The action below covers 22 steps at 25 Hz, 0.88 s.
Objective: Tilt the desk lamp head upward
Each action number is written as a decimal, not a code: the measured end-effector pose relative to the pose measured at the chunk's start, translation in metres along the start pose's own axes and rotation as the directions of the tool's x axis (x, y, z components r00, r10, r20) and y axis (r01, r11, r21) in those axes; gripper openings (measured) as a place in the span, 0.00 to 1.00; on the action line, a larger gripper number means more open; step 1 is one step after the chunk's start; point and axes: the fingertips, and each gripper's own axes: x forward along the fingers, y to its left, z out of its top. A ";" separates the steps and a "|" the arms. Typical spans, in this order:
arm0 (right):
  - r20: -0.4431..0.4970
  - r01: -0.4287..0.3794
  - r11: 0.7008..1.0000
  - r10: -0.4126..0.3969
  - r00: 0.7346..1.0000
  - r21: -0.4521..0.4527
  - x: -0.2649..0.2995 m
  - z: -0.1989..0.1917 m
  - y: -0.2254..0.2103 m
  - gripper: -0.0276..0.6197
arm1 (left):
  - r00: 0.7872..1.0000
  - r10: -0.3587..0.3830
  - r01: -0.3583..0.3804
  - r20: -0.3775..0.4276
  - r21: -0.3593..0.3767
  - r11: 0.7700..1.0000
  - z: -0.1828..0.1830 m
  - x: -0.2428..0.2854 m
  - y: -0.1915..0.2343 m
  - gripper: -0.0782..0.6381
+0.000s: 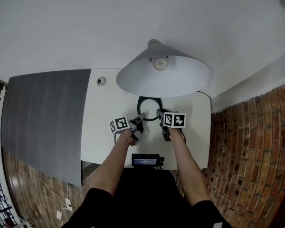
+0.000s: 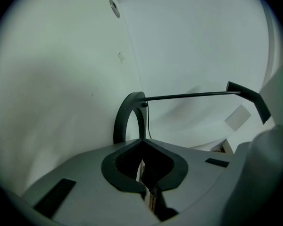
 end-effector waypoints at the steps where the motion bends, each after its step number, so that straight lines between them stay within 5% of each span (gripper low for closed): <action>1: 0.005 0.002 1.000 -0.002 1.000 0.012 0.000 -0.001 0.000 0.25 | 1.000 0.000 0.000 0.005 0.001 1.000 0.002 0.000 0.001 0.12; 15: 0.029 0.004 0.996 -0.006 1.000 0.091 0.001 -0.004 0.004 0.25 | 1.000 -0.007 0.007 0.019 0.007 1.000 0.013 -0.005 0.003 0.12; 22: 0.017 0.007 0.999 -0.008 1.000 0.051 0.004 -0.007 0.009 0.25 | 1.000 -0.004 0.004 0.028 0.016 1.000 0.017 -0.009 0.004 0.12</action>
